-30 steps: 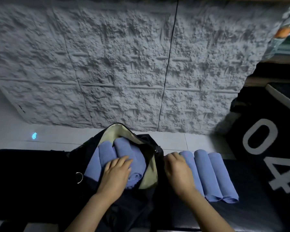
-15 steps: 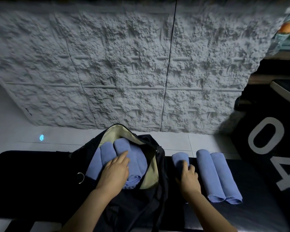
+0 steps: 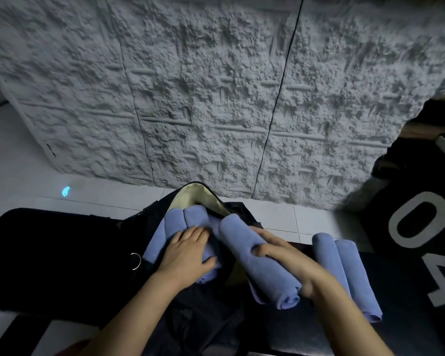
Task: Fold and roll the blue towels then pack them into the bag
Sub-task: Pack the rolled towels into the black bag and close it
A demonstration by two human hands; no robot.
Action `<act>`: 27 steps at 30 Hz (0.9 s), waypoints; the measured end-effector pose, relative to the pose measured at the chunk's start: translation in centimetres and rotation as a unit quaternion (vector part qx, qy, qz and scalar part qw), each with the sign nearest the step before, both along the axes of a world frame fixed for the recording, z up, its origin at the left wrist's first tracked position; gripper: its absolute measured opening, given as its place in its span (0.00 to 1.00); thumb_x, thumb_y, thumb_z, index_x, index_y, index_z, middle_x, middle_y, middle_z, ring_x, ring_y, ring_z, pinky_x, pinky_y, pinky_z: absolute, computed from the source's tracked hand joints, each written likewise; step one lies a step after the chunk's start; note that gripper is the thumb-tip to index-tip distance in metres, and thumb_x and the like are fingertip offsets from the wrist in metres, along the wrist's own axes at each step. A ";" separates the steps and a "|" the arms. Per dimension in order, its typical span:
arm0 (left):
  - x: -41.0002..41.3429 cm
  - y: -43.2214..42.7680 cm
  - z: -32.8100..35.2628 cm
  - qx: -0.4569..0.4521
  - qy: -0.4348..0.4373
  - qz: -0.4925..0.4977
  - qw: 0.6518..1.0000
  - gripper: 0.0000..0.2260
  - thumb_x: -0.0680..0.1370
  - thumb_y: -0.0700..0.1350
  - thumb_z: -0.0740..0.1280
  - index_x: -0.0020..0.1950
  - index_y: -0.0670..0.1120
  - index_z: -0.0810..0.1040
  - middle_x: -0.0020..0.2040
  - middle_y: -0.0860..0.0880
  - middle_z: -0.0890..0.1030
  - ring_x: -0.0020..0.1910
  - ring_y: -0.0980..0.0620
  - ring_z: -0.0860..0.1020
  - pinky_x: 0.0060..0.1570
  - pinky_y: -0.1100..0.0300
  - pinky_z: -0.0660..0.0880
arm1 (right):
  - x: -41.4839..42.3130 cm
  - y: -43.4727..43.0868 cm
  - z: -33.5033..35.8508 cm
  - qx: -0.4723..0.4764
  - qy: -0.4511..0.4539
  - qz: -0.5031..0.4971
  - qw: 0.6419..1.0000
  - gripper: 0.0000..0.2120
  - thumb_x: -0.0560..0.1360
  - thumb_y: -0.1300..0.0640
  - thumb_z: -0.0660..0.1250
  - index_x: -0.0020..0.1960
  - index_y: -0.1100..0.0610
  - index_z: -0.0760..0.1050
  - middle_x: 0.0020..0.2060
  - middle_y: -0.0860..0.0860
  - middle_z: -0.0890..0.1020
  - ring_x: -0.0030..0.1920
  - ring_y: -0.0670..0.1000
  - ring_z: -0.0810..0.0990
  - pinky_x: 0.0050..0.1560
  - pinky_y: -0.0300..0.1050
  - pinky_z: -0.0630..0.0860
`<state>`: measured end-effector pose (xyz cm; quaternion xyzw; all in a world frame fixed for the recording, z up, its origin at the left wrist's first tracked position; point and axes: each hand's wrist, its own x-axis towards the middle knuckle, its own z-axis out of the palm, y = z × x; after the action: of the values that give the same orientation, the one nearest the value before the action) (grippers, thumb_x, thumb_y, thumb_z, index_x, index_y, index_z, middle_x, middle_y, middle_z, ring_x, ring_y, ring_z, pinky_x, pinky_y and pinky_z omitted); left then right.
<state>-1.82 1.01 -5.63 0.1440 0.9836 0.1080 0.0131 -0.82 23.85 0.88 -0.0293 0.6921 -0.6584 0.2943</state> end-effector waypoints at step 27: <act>0.9 4.0 -0.3 -0.013 -0.048 -0.014 0.999 0.35 0.70 0.62 0.38 0.76 0.55 0.55 0.77 0.58 0.50 0.76 0.51 0.53 0.72 0.47 0.50 | -1.8 -2.4 -7.7 0.451 0.052 -0.091 0.886 0.14 0.75 0.49 0.59 0.33 0.54 0.68 0.37 0.52 0.78 0.43 0.56 0.77 0.42 0.46 0.71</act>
<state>-0.96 5.02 -5.98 0.1526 0.9810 0.1014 0.0641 -2.63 21.45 -6.78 0.1355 0.9284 -0.2965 0.1784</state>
